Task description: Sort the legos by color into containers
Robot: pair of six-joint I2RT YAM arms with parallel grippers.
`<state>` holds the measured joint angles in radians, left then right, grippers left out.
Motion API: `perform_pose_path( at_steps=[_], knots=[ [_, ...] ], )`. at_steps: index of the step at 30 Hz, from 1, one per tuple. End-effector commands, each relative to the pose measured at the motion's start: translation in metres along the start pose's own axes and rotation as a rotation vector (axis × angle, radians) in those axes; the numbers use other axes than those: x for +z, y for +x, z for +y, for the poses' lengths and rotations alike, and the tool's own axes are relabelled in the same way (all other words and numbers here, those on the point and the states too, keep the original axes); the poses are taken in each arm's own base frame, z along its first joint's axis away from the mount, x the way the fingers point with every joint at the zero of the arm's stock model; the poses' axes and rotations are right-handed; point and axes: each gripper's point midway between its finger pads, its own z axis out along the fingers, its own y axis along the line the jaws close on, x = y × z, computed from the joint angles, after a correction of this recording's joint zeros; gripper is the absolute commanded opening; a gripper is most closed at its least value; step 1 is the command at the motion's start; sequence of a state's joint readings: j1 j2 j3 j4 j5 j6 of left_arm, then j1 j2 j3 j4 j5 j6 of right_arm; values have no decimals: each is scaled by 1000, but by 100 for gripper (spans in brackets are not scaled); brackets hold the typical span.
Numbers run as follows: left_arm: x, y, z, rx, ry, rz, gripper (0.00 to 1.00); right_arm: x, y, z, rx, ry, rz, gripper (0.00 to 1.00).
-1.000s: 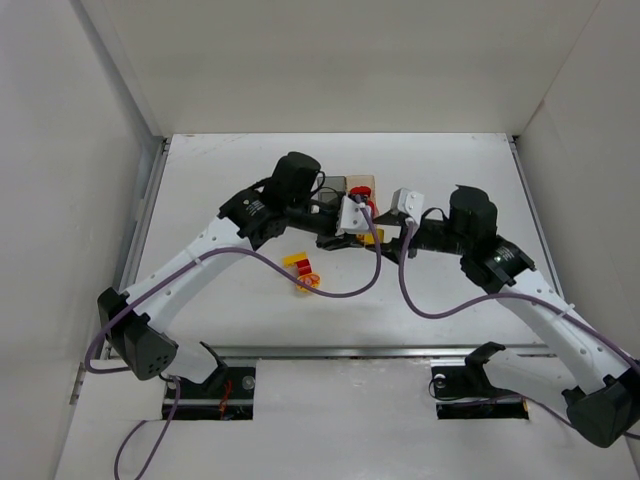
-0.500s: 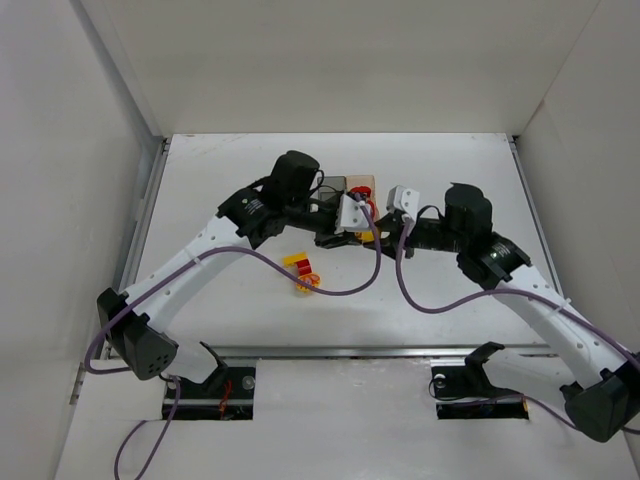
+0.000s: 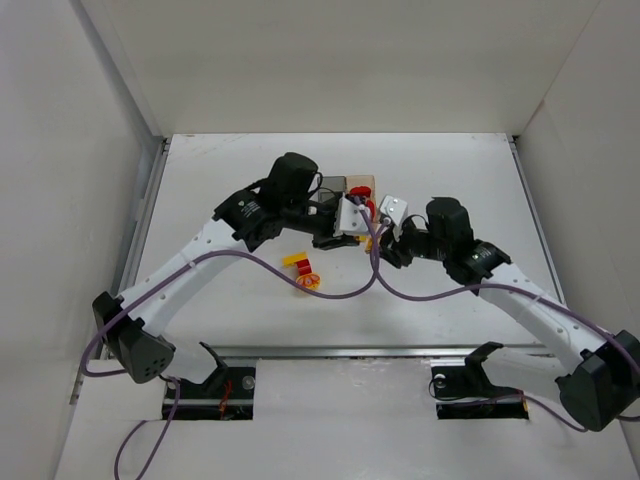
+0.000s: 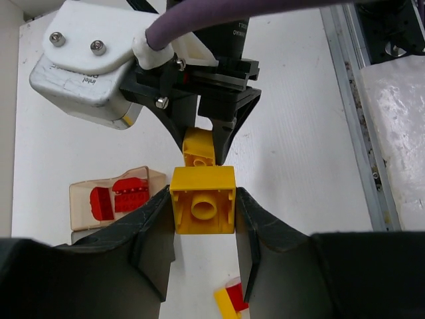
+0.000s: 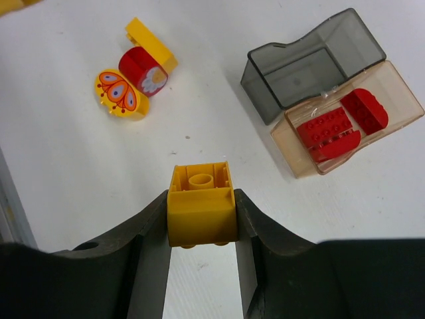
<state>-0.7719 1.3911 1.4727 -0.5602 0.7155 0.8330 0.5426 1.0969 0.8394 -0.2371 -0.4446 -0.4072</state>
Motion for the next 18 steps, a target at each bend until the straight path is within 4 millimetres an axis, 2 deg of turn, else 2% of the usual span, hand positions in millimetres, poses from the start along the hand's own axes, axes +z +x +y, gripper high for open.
perform_pose_path(
  at_steps=[1, 3, 4, 5, 6, 7, 8, 9, 10, 11, 12, 13, 14, 15, 16, 17, 18],
  knots=[
    [-17, -22, 4, 58, -46, -33, 0, -5, -24, -13, -8, 61, -70, 0],
    [-20, -15, 5, 29, -66, -14, 0, -5, -37, -16, 10, 74, -112, 0],
    [-20, -9, 2, -47, -85, -6, 0, -5, -44, -25, 33, 117, -127, 0],
    [-22, -9, 13, -75, -151, -24, 0, -1, -48, -33, 70, 151, -136, 0],
    [-36, -6, 24, -113, -277, -7, 0, 2, -58, -42, 121, 189, -182, 0],
    [-32, 19, 21, -198, -331, 26, 0, 5, -57, -54, 159, 249, -186, 0],
    [-36, 16, 32, -276, -431, -25, 0, 8, -68, -63, 177, 275, -213, 0],
    [-42, 23, 34, -316, -497, -28, 0, 25, -63, -72, 239, 291, -199, 0],
    [-61, 28, 42, -353, -624, -25, 0, 33, -61, -81, 278, 319, -184, 0],
    [-61, 45, 39, -408, -669, -6, 0, 42, -60, -93, 321, 375, -168, 0],
    [-65, 48, 40, -478, -713, -21, 0, 48, -77, -106, 349, 397, -197, 0],
    [-72, 55, 43, -510, -773, -9, 0, 71, -62, -112, 419, 398, -154, 0],
    [-75, 60, 40, -531, -789, 0, 0, 81, -63, -116, 440, 397, -152, 0],
    [-76, 63, 39, -546, -796, 10, 0, 87, -81, -125, 450, 398, -185, 0],
    [-77, 67, 37, -548, -803, 17, 0, 106, -66, -130, 491, 406, -149, 0],
    [-79, 71, 35, -560, -822, 25, 0, 114, -65, -136, 501, 435, -143, 0],
    [-81, 71, 38, -557, -837, 21, 0, 120, -74, -141, 495, 448, -156, 0]
  ],
)
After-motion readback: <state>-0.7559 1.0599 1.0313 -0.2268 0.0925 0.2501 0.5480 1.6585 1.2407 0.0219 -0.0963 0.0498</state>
